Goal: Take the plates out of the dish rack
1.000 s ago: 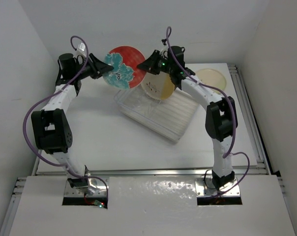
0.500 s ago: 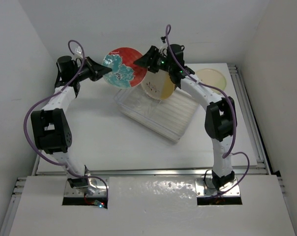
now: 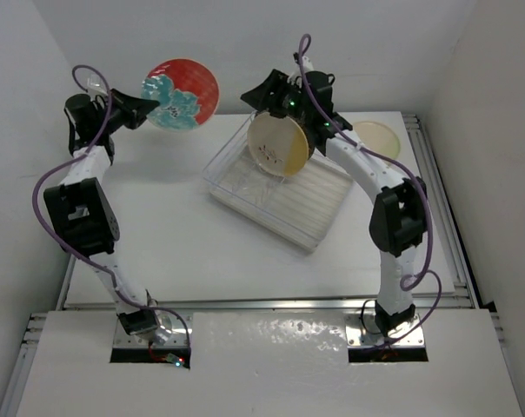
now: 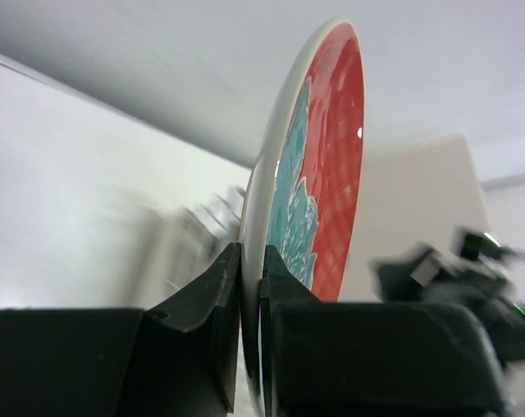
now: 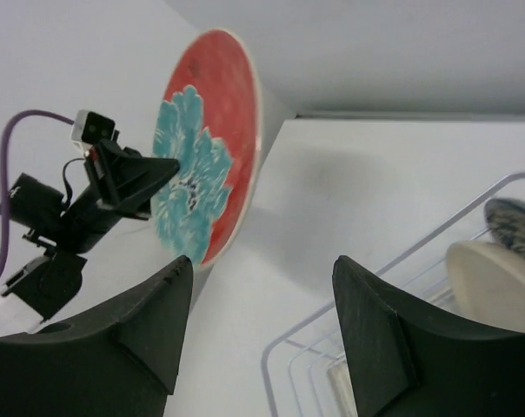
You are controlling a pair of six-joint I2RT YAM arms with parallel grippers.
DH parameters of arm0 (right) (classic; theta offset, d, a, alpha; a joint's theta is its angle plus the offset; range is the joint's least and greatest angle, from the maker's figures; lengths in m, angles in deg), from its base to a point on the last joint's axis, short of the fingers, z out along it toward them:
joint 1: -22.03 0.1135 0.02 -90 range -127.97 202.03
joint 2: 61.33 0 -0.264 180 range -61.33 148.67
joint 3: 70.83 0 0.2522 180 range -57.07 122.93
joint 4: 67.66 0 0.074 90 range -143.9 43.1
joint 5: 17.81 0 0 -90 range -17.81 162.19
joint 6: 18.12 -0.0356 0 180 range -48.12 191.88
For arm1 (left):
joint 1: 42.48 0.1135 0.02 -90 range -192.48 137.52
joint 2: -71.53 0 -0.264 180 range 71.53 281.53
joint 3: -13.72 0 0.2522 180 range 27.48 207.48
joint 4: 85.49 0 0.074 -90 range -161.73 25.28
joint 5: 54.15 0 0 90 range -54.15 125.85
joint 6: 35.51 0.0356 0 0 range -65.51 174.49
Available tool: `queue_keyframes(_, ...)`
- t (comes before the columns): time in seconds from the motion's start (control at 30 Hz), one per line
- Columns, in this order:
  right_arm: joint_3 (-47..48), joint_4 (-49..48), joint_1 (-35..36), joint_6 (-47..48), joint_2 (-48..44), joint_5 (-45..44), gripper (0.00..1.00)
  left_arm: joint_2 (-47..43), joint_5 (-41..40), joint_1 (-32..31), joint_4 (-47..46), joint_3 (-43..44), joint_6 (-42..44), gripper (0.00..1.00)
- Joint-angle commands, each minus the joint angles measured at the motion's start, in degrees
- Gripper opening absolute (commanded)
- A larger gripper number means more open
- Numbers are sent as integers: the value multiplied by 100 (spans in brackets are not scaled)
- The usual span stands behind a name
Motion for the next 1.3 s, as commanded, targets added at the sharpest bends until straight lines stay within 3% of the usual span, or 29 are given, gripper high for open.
queue_keyframes(0.0, -73, -79, -8, 721, -745, -470, 65, 182, -634, 283, 86, 879, 602, 0)
queue_keyframes(0.2, 50, 458, -8, 1249, -1167, -585, 65, 1070, -1038, 379, -229, 1424, 464, 0)
queue_keyframes(0.37, -336, 546, -8, 1477, -1632, -725, 65, 1851, -1495, 538, 16, 2065, 903, 0)
queue_keyframes(0.63, -583, 845, -8, 1627, -1888, -884, 65, 2652, -1847, 643, 113, 2287, 1194, 0)
queue_keyframes(0.93, -530, 1047, -8, 1653, -1932, -980, 65, 3092, -1997, 792, -449, 2084, 605, 0)
queue_keyframes(1.23, -443, 1038, -8, 1732, -1880, -1051, 66, 3093, -2181, 1100, 411, 1944, 1386, 0)
queue_keyframes(1.27, -416, 1038, -8, 1741, -1862, -1051, 66, 3075, -2225, 1092, 638, 1900, 1439, 10)
